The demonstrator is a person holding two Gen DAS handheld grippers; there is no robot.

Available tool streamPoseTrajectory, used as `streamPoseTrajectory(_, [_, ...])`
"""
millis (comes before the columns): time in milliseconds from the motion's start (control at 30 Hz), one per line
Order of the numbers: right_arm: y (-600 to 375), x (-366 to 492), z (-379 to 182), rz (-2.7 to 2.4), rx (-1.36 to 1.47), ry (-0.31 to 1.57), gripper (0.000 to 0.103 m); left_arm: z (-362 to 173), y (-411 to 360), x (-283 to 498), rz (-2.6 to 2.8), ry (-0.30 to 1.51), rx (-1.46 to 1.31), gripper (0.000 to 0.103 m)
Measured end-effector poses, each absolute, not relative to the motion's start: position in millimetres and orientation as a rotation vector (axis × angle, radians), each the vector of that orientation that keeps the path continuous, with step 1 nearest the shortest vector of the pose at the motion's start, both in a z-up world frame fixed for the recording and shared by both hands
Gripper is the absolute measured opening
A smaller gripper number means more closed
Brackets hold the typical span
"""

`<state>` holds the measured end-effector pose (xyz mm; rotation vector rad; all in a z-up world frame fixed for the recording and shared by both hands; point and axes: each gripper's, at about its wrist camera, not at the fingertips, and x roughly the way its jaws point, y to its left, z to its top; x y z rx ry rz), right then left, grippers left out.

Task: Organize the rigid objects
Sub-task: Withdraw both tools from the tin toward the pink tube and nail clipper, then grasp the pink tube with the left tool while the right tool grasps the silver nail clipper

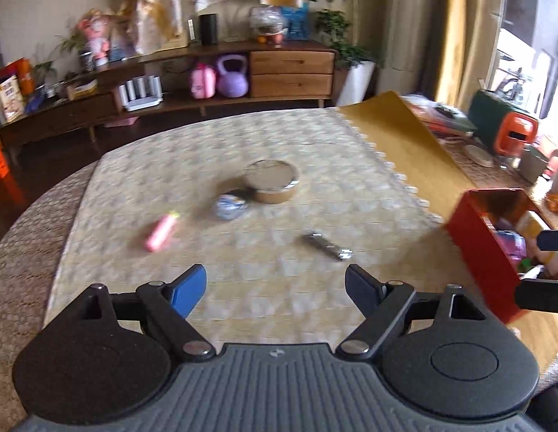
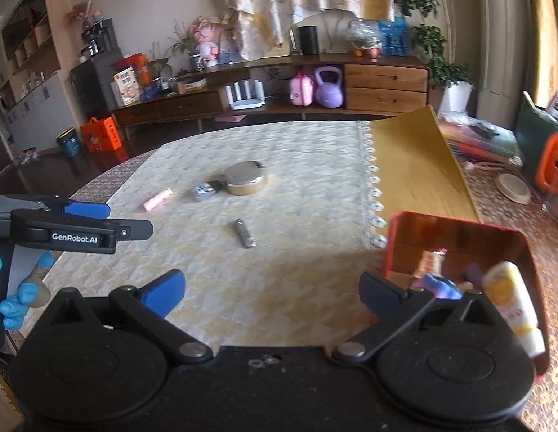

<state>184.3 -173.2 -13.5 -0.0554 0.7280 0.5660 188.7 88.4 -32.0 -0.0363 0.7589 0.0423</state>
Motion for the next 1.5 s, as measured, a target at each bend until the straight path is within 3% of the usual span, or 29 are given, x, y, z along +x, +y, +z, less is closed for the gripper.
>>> streamPoseTrajectory(633, [-97.5, 238.8, -51.2, 0.66, -0.205, 0.798, 0.103, -80.9, 190.5, 251.8, 0.211, 0.794, -0.06, 0.084])
streamPoseTrajectory(833, [-73.3, 262.0, -67.4, 0.68, -0.252, 0.834, 0.095, -98.9, 204.9, 272.8, 0.234, 0.813, -0.07, 0.084])
streamPoseTrajectory(933, [-62.7, 271.5, -74.3, 0.687, -0.278, 0.844, 0.084, -106.7, 207.4, 280.8, 0.247, 0.816, -0.054, 0.084])
streamPoseTrajectory(1133, [-44.7, 288.0, -86.1, 0.692, -0.303, 0.857, 0.082, -118.7, 212.1, 292.7, 0.254, 0.822, -0.034, 0.084])
streamPoseTrajectory(1333, [-34.6, 302.3, -97.2, 0.687, -0.32, 0.872, 0.072, -127.4, 214.7, 300.3, 0.244, 0.819, -0.032, 0.084])
streamPoseTrajectory(1500, [-30.9, 315.8, -107.3, 0.671, -0.316, 0.891, 0.057, -128.8, 214.8, 303.6, 0.225, 0.798, -0.019, 0.082])
